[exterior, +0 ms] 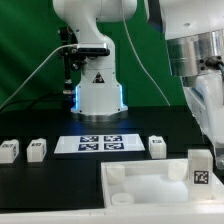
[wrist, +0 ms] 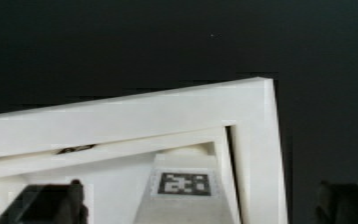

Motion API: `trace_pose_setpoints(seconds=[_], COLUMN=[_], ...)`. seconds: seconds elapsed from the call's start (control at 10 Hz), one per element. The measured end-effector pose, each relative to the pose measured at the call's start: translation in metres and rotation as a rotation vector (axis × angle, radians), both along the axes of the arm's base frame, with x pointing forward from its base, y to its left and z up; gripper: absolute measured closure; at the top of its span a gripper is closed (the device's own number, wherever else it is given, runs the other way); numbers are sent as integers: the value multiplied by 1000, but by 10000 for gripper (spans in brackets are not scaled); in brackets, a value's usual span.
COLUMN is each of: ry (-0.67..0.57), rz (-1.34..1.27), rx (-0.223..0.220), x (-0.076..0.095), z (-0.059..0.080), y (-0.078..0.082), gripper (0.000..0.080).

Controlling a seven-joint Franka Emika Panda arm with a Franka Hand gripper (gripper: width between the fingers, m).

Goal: Assemble one leg

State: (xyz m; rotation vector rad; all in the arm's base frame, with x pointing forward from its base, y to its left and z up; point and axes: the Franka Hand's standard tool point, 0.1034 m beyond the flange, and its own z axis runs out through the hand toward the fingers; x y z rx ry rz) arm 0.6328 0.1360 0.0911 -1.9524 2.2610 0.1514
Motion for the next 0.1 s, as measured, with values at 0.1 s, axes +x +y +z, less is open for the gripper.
trace_pose_setpoints(seconds=[0.1], ry=[0], rz=[0], rx=[0], x=[0], z=[0], y=[0], gripper=[150])
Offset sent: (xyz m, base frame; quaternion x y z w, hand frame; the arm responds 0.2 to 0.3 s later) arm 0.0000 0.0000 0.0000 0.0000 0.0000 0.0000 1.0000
